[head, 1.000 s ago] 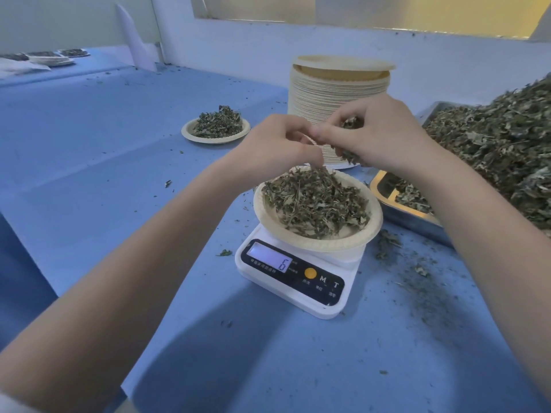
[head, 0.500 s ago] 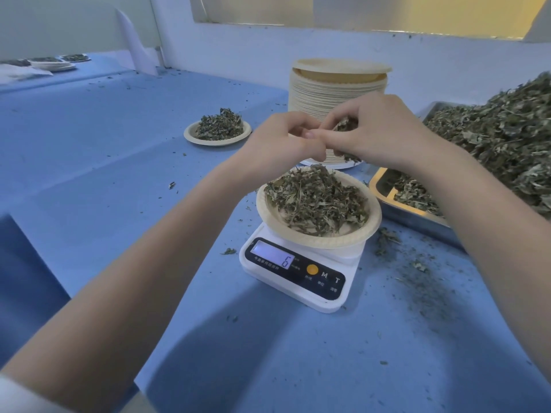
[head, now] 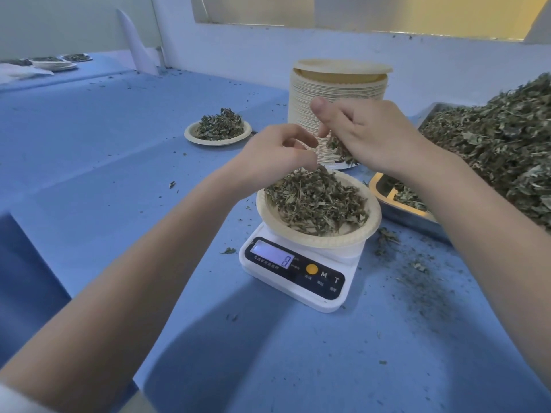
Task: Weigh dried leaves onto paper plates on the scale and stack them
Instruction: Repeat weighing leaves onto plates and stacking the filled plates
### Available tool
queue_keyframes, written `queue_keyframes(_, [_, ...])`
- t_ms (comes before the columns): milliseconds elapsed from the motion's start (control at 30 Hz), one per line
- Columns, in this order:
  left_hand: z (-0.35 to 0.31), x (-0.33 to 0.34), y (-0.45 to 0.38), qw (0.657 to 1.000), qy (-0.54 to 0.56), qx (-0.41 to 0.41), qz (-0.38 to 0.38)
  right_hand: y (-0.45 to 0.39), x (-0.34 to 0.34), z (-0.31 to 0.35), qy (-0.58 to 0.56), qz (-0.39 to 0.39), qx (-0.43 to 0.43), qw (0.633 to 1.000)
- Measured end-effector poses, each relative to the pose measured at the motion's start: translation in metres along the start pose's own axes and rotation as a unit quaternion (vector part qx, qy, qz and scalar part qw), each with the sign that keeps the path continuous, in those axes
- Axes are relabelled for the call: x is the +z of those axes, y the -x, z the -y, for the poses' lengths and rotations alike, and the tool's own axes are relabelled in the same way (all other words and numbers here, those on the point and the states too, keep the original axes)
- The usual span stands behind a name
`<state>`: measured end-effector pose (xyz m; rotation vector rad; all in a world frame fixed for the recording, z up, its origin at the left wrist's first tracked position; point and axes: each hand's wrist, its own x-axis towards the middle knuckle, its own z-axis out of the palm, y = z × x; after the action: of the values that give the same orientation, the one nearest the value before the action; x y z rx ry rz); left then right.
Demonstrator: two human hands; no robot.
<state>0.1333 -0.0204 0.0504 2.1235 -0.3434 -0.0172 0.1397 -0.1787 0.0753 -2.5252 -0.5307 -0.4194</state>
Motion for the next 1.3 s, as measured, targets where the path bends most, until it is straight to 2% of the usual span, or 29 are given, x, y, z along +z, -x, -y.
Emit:
queue_keyframes(133, [-0.001,0.001,0.002,1.0,0.003,0.001,0.002,0.0,0.0,-0.002,-0.029,-0.01,0.009,0.999])
queue_keyframes(333, [-0.003,0.001,0.004,1.0,0.012,-0.001,0.0,0.005,-0.007,-0.004,-0.111,0.066,0.016,0.991])
queue_keyframes(600, [-0.006,0.003,0.006,0.999,0.033,0.015,0.007,0.005,-0.012,-0.005,-0.161,0.03,0.0,0.987])
queue_keyframes(800, [-0.024,0.019,-0.007,0.998,0.038,0.042,-0.01,0.008,-0.037,-0.037,-0.072,-0.015,0.033,0.997])
queue_keyframes(1033, [-0.066,0.076,-0.052,0.992,-0.087,0.089,0.034,0.024,-0.061,-0.087,0.043,-0.025,0.077,0.996])
queue_keyframes(1100, [-0.069,0.09,-0.061,0.987,-0.119,0.087,0.06,0.029,-0.063,-0.102,0.074,0.0,0.092,0.993])
queue_keyframes(1233, [-0.066,0.104,-0.067,0.974,-0.177,0.095,0.108,0.038,-0.064,-0.122,0.145,0.121,0.142,0.972])
queue_keyframes(1300, [-0.061,0.1,-0.065,0.972,-0.182,0.097,0.108,0.043,-0.061,-0.125,0.159,0.139,0.144,0.967])
